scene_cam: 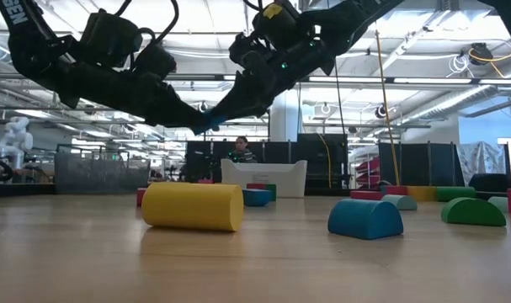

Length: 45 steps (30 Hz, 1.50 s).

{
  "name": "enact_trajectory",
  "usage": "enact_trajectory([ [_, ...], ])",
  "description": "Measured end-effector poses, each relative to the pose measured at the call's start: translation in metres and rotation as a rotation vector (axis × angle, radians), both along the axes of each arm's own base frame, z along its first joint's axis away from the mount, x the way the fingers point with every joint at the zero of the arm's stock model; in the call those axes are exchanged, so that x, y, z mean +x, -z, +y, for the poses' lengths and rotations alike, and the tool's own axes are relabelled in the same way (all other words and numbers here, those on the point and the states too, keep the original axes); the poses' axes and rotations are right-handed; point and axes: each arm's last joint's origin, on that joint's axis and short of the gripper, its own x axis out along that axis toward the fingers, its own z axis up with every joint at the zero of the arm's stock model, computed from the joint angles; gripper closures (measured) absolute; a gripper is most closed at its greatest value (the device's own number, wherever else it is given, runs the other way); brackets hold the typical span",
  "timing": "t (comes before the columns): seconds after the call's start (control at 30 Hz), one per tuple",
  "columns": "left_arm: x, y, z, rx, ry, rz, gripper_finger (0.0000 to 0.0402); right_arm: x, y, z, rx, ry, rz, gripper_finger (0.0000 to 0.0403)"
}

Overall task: Sort blocks by size
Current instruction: Put the blue cylinder block into the white bin, then put the green cylinder block into the white bin

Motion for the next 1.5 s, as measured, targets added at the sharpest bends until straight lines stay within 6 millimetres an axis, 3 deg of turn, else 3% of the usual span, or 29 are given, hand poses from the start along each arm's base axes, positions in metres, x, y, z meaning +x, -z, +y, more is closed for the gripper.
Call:
enact_trajectory([
  [0.4, -0.004, 0.009, 0.009, 0.005, -0.141, 0.097, 0.0168, -0.019, -0.005, -0.036, -0.038, 0.189, 0.093, 0.0283],
  [0.7, -0.005, 0.01, 0.012, -0.011, -0.169, 0.104, 0.0166, -0.047, 0.0, -0.109, -0.072, 0.495, 0.129, 0.0283],
  [0.93, -0.005, 0.01, 0.012, 0.066, -0.147, 0.124, 0.0166, -0.071, 0.012, -0.151, -0.013, 0.583, 0.173, 0.0282],
  [1.23, -0.007, 0.009, 0.017, 0.1, -0.281, 0.127, 0.0166, -0.071, 0.038, -0.162, 0.031, 0.565, 0.223, 0.0265],
  [1.5, -0.007, 0.008, 0.018, 0.079, -0.307, 0.109, 0.0174, -0.069, 0.04, -0.162, 0.015, 0.549, 0.221, 0.0202],
])
